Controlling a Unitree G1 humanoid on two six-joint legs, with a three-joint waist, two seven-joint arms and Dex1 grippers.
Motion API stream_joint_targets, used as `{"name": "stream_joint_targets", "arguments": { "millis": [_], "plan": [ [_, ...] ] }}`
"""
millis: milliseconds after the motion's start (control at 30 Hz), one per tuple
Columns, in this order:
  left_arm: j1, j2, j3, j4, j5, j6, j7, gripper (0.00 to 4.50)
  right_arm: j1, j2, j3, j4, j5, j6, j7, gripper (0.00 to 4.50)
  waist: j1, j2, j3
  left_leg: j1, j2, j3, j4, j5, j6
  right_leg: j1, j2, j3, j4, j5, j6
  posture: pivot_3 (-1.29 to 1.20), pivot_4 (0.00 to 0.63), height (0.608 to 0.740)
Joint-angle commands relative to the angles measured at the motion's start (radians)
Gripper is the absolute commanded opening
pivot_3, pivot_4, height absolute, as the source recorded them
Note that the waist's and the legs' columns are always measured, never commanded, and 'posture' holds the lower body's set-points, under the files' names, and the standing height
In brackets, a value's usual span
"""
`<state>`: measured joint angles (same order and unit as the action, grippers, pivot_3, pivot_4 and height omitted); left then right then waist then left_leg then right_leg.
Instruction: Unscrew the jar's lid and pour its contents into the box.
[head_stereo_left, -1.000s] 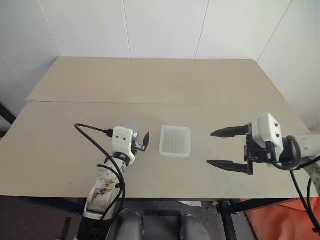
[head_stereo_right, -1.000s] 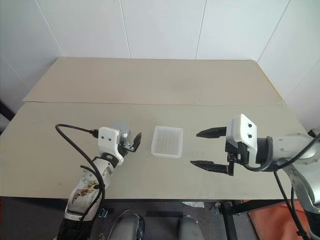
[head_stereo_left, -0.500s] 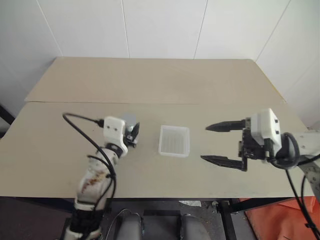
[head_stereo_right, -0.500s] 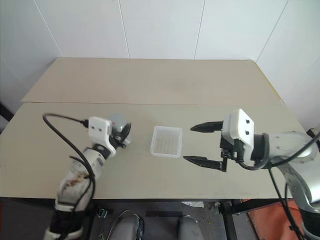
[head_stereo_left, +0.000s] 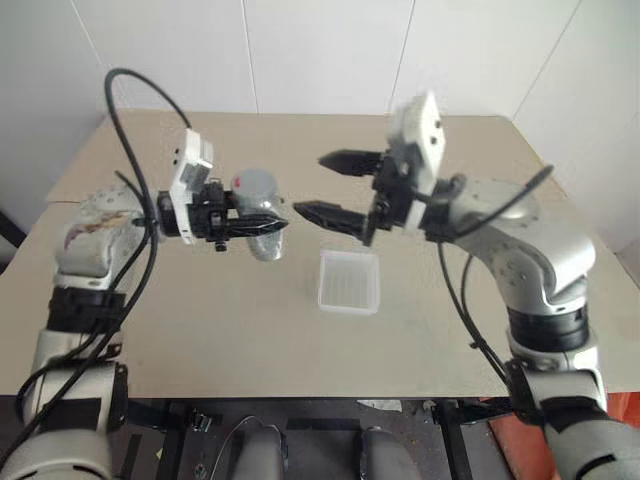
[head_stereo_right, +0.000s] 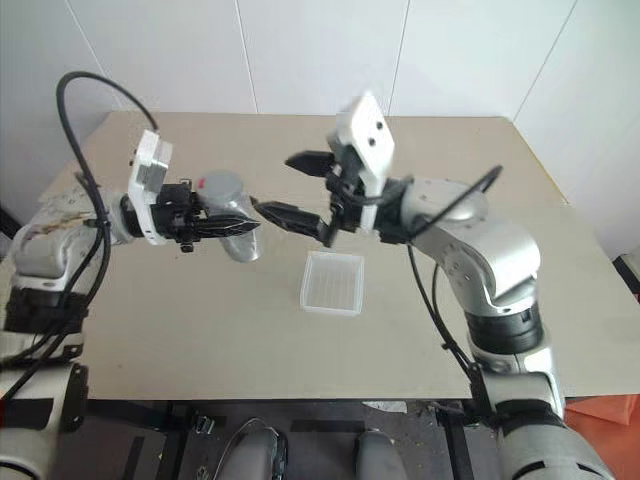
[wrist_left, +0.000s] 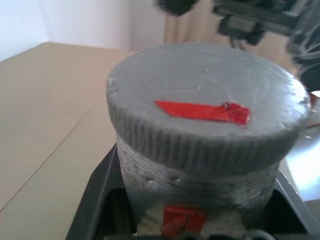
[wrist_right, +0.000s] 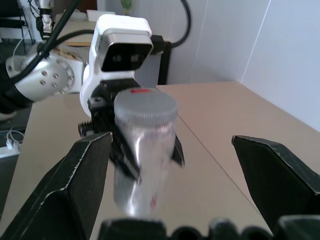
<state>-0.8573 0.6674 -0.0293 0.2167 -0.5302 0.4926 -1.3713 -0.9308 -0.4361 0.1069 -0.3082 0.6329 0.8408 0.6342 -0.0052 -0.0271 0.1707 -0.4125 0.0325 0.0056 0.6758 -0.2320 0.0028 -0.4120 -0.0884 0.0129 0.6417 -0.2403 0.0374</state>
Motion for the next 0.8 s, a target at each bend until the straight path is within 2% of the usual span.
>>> {"name": "stream_joint_targets", "arguments": {
  "millis": [33, 133, 567, 667, 767, 800],
  "plan": [
    [-0.054, -0.035, -0.035, 0.058, 0.035, -0.070, -0.056, 1.95, -0.055, 0.028, 0.001, -0.006, 0.005, 0.052, -0.035, 4.50, -0.002, 0.000, 0.000, -0.003, 0.000, 0.000, 0.000, 0.000, 0.000, -0.003, 0.000, 0.000, 0.001, 0.000, 0.000, 0.00, 0.150, 0.740],
    [-0.081, -0.069, -0.044, 0.097, 0.050, -0.105, -0.078, 1.95, -0.079, 0.051, 0.026, 0.005, -0.016, 0.070, -0.044, 4.50, -0.008, 0.000, 0.000, -0.009, 0.000, 0.000, 0.001, 0.000, 0.000, -0.010, 0.001, 0.001, 0.007, 0.000, 0.000, 0.00, 0.150, 0.740],
    [-0.097, -0.092, -0.042, 0.123, 0.065, -0.137, -0.103, 1.95, -0.107, 0.075, 0.066, 0.082, -0.078, 0.062, -0.012, 4.50, -0.013, 0.000, 0.000, -0.010, 0.001, 0.000, 0.001, 0.000, 0.000, -0.012, 0.001, 0.001, 0.007, 0.000, 0.000, 0.00, 0.150, 0.740],
    [-0.087, -0.086, -0.043, 0.114, 0.065, -0.137, -0.109, 1.95, -0.113, 0.081, 0.056, 0.097, -0.082, 0.054, -0.007, 3.88, -0.014, 0.000, 0.000, -0.010, 0.001, 0.000, 0.001, 0.000, 0.000, -0.012, 0.001, 0.001, 0.007, 0.000, 0.000, 0.00, 0.150, 0.740],
    [-0.078, -0.082, -0.042, 0.105, 0.064, -0.135, -0.111, 1.95, -0.111, 0.089, 0.041, 0.096, -0.077, 0.047, 0.004, 2.86, -0.014, 0.000, 0.000, -0.010, 0.001, 0.000, 0.001, 0.000, 0.000, -0.012, 0.001, 0.001, 0.007, 0.000, 0.000, 0.00, 0.150, 0.740],
    [-0.075, -0.081, -0.043, 0.103, 0.064, -0.135, -0.113, 1.95, -0.108, 0.092, 0.037, 0.093, -0.077, 0.040, 0.006, 2.75, -0.014, 0.000, 0.000, -0.010, 0.001, 0.000, 0.001, 0.000, 0.000, -0.012, 0.001, 0.001, 0.007, 0.000, 0.000, 0.00, 0.150, 0.740]
  ]
}}
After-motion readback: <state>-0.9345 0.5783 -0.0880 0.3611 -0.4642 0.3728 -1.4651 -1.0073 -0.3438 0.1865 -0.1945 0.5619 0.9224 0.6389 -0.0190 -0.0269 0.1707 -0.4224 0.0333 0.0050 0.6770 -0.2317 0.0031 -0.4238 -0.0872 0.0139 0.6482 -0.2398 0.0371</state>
